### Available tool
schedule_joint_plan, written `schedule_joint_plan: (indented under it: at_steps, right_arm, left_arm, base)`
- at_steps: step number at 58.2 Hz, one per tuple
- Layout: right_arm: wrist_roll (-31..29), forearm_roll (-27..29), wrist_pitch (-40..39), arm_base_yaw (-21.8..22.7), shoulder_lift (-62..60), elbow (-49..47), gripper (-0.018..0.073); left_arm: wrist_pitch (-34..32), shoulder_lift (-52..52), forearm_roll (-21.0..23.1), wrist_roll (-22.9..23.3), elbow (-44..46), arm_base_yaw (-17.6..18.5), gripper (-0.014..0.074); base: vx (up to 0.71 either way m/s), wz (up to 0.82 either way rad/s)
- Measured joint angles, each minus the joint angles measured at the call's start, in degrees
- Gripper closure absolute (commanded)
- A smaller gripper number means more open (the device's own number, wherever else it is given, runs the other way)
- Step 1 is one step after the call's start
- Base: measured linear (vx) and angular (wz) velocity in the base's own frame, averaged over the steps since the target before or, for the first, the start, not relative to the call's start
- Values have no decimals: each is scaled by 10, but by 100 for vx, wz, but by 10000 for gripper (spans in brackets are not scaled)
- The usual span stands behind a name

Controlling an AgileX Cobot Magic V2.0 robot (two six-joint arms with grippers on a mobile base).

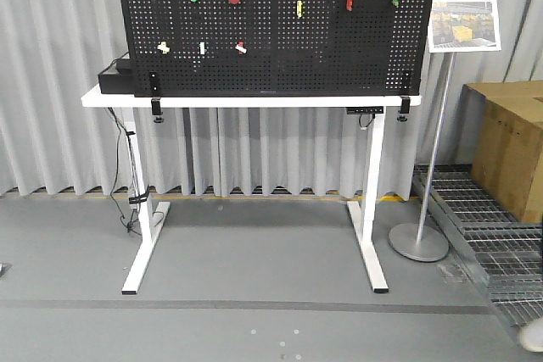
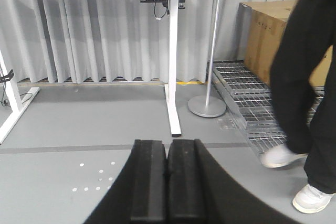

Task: Rotate knob clockwise with right arm
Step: 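Drive the base forward up to the black pegboard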

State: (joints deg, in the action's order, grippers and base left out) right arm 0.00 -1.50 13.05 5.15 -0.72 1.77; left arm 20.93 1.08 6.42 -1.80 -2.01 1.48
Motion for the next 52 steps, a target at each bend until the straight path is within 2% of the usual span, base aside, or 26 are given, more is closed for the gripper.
schedule_joint_plan:
  at_steps: [52]
  right_arm:
    - [0, 0, 0, 0, 0, 0, 565]
  left_arm:
    - [0, 0, 0, 0, 0, 0, 603]
  base:
    - [3, 2]
